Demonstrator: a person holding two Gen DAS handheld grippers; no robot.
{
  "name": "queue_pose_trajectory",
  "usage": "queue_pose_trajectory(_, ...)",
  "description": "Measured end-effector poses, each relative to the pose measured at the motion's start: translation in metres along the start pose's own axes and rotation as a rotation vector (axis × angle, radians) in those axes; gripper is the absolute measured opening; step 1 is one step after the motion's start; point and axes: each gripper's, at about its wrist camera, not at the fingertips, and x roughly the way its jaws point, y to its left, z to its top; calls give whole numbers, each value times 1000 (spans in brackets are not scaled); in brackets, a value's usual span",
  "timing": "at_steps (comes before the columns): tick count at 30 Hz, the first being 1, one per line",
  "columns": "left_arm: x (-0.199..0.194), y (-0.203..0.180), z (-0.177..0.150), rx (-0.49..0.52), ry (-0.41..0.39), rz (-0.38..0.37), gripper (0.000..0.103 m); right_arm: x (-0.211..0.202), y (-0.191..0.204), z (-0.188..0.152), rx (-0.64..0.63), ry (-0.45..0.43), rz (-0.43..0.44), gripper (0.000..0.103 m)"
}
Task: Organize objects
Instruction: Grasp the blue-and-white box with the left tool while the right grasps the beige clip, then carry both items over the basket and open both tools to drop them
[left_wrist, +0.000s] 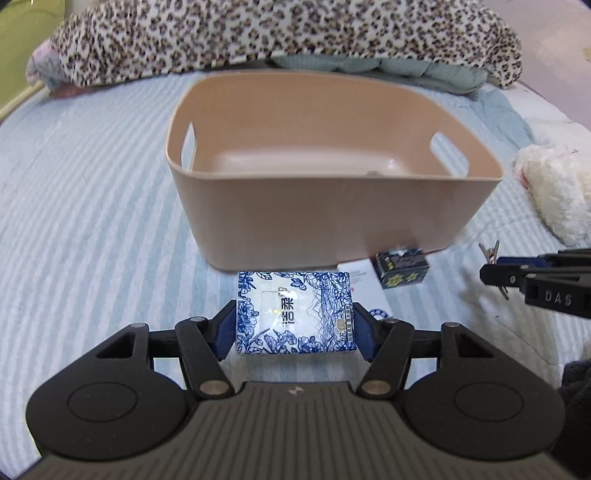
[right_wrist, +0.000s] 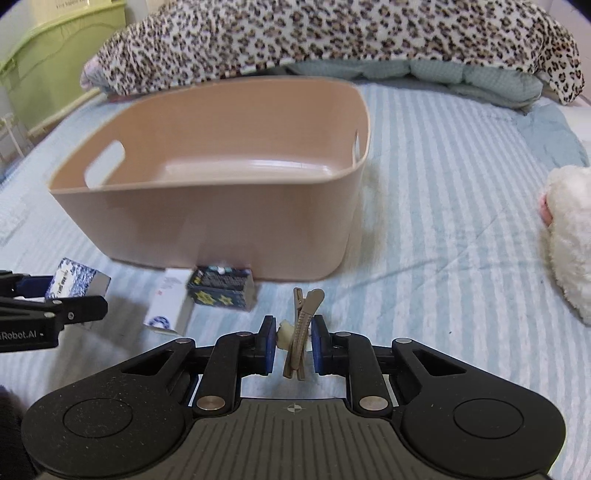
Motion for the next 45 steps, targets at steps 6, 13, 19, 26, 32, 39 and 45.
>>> queue_pose_trajectory(6, -15, -14, 18, 12, -85, 0, 64, -40, 4, 22, -12, -122, 23, 18)
queue_pose_trajectory(13, -33, -21, 52, 33, -191, 29, 64, -65, 5, 59, -28, -250, 15, 18)
queue_pose_trajectory(19, -25, -23, 80, 38, -225, 46, 64, -58, 9, 90, -29, -298, 9, 18)
queue_pose_trajectory(26, 12, -31, 103, 50, -199, 68, 64, -29, 18, 107, -56, -275, -20, 18)
queue_pose_trajectory(32, 56, -30, 104, 39, -125, 106, 64, 13, 18, 106, -73, -195, -64, 18)
queue_pose_trajectory(39, 87, -24, 96, 46, -32, 121, 64, 50, 15, 98, -95, -69, -73, 20)
queue_pose_trajectory(45, 79, -22, 90, 51, -43, 92, 65, 44, 16, 92, -85, -82, -76, 53)
